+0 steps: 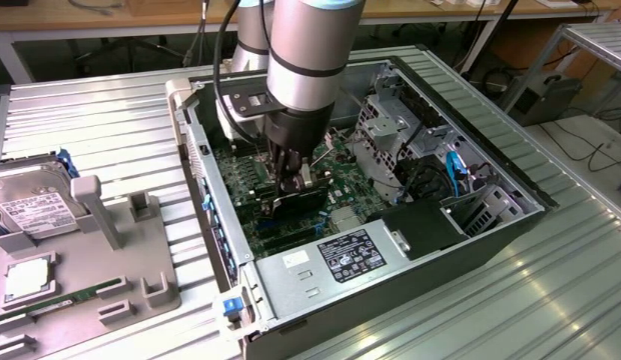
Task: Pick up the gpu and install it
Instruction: 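Press down on the gpu until it lock into place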
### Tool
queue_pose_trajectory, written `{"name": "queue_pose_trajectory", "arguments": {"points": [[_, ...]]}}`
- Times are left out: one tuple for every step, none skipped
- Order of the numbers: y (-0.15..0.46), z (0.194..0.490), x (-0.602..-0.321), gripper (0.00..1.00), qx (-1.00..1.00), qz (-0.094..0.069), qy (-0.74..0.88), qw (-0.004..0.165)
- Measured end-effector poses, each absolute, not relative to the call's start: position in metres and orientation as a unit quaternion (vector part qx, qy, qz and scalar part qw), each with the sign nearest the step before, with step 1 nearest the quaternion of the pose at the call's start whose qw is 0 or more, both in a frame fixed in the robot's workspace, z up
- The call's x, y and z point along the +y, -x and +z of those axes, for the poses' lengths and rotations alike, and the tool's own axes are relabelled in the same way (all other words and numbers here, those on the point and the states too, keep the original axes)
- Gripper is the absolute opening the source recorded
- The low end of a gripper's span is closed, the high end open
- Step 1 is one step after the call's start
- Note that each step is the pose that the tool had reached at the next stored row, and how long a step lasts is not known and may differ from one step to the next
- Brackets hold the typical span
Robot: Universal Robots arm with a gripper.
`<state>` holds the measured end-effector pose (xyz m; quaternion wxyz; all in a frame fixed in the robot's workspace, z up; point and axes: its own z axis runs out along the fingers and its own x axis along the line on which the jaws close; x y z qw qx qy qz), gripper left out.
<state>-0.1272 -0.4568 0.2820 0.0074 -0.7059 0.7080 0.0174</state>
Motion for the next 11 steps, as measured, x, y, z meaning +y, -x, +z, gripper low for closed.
{"name": "queue_pose_trajectory", "arguments": {"points": [[0.1272, 0.2805, -0.4566, 0.11, 0.708, 0.017, 0.706, 0.007], [0.1272, 0.2792, -0.4566, 0.11, 0.708, 0.017, 0.706, 0.008], [0.1273, 0.2784, -0.4566, 0.11, 0.708, 0.017, 0.706, 0.008], [0.1273, 0.2772, -0.4566, 0.11, 0.708, 0.017, 0.706, 0.008], [0.1274, 0.2767, -0.4566, 0.11, 0.708, 0.017, 0.706, 0.008], [0.1274, 0.2763, -0.4566, 0.11, 0.708, 0.017, 0.706, 0.007], [0.1275, 0.2756, -0.4566, 0.11, 0.708, 0.017, 0.706, 0.007], [0.1276, 0.2749, -0.4566, 0.11, 0.708, 0.017, 0.706, 0.008], [0.1277, 0.2744, -0.4566, 0.11, 0.708, 0.017, 0.706, 0.008], [0.1277, 0.2739, -0.4566, 0.11, 0.708, 0.017, 0.706, 0.008], [0.1278, 0.2736, -0.4566, 0.11, 0.708, 0.017, 0.706, 0.008]]}}
